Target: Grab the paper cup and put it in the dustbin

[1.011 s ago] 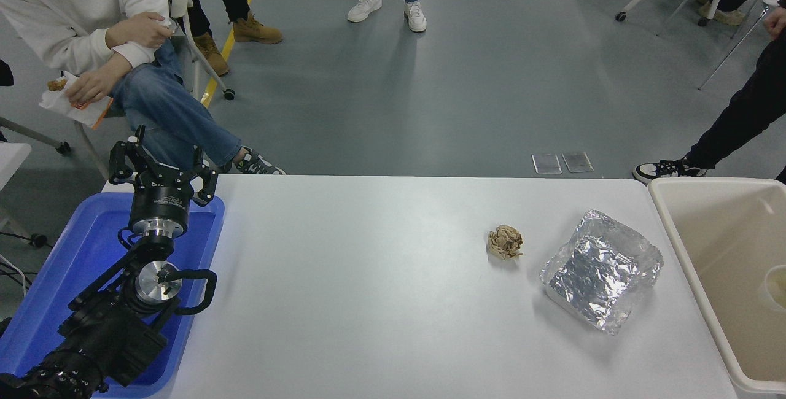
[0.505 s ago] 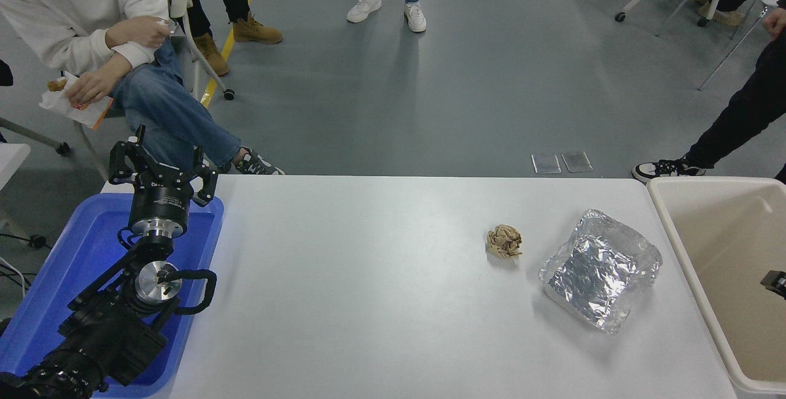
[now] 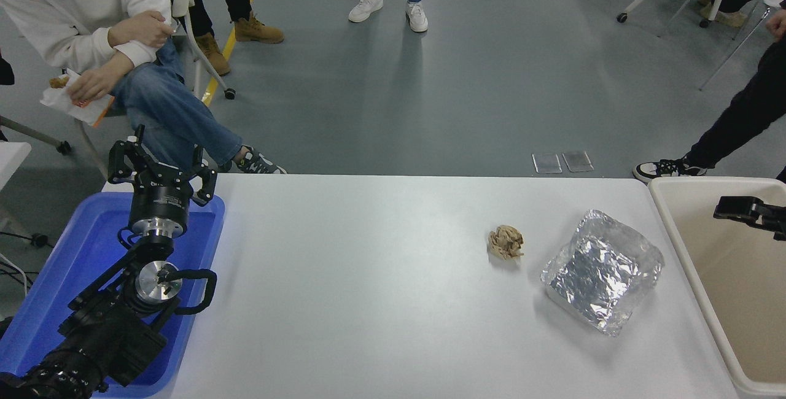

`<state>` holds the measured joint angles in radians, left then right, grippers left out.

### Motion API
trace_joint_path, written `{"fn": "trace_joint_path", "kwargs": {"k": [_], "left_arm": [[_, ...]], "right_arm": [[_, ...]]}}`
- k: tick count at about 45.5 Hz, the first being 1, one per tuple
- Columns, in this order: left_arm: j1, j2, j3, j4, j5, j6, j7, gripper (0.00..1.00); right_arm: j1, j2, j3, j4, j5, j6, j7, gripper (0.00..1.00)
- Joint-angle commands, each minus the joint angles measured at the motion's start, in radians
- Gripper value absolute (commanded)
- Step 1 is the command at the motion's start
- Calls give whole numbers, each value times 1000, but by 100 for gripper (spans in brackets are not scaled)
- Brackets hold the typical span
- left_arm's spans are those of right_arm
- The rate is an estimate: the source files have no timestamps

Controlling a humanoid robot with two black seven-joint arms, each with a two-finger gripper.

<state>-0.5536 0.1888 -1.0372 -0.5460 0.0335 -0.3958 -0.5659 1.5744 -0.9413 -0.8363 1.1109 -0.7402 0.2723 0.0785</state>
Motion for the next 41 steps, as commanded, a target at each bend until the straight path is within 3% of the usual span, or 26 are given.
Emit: {"fn": "trace_joint_path", "kwargs": {"k": [1,8,17,31,41], "left_arm": [[1,0,0,0,0,0,0,99],[1,0,0,0,0,0,0,99],[1,0,0,0,0,0,0,99],[1,0,0,0,0,0,0,99],[1,0,0,0,-1,0,0,99]], "right_arm": [[427,88,-351,193,4,111,4,100],[574,133,-360,262,1,272,3,100],[702,237,-368,383,31,335,1,100],[866,495,-342,478,392,513,-5,100],[926,615,-333,523,567,513,-5,100]]}}
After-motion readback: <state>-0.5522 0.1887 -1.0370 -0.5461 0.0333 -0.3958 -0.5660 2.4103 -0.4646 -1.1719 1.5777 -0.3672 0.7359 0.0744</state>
